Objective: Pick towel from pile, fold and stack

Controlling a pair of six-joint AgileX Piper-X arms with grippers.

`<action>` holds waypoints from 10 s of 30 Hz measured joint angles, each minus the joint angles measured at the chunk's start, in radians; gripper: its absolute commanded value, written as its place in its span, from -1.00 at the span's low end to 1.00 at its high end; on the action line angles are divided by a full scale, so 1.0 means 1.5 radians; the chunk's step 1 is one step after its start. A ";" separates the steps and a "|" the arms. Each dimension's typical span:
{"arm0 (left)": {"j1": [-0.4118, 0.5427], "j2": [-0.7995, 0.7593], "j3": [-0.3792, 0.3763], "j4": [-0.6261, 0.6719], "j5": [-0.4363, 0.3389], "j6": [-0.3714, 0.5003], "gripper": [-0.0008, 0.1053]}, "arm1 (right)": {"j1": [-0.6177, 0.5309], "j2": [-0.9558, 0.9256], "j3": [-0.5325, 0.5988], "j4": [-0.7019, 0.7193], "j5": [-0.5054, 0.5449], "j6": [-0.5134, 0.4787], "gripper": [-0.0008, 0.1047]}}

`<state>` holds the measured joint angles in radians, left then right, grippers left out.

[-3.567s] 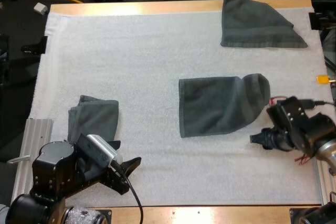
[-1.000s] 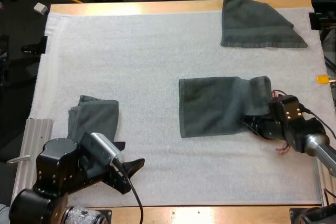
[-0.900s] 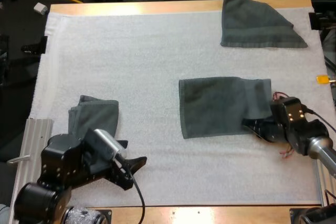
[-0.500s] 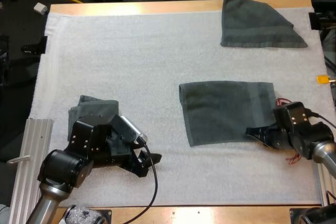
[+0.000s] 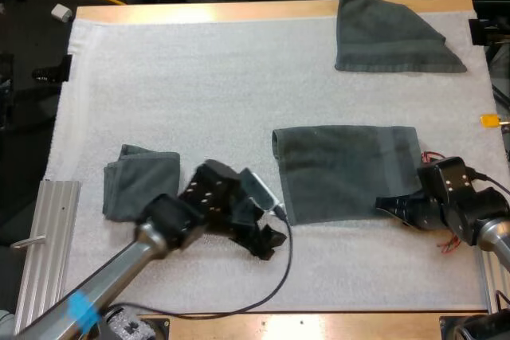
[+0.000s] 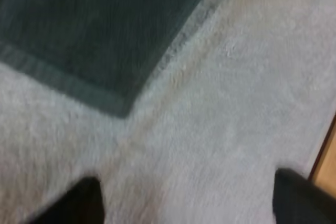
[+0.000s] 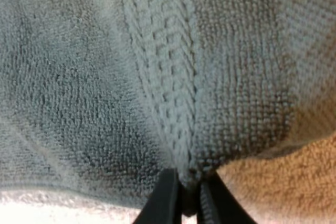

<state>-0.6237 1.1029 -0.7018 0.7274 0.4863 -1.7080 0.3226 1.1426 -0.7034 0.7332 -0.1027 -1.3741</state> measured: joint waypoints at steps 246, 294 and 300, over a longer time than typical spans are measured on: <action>0.175 0.207 -0.270 0.036 -0.210 0.115 0.04 | 0.009 0.186 -0.228 -0.303 -0.090 0.145 0.22; 0.175 -0.348 -0.094 0.432 -0.047 -0.055 0.04 | 0.009 -0.315 -0.098 0.339 -0.040 -0.061 0.22; 0.175 -0.348 -0.047 0.420 -0.040 -0.068 0.04 | 0.009 -0.283 -0.003 0.252 -0.059 -0.045 0.21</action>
<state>-0.3608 0.5805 -0.7722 1.3578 0.4269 -1.8097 0.3365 0.7176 -0.7073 1.1106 -0.1917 -1.4422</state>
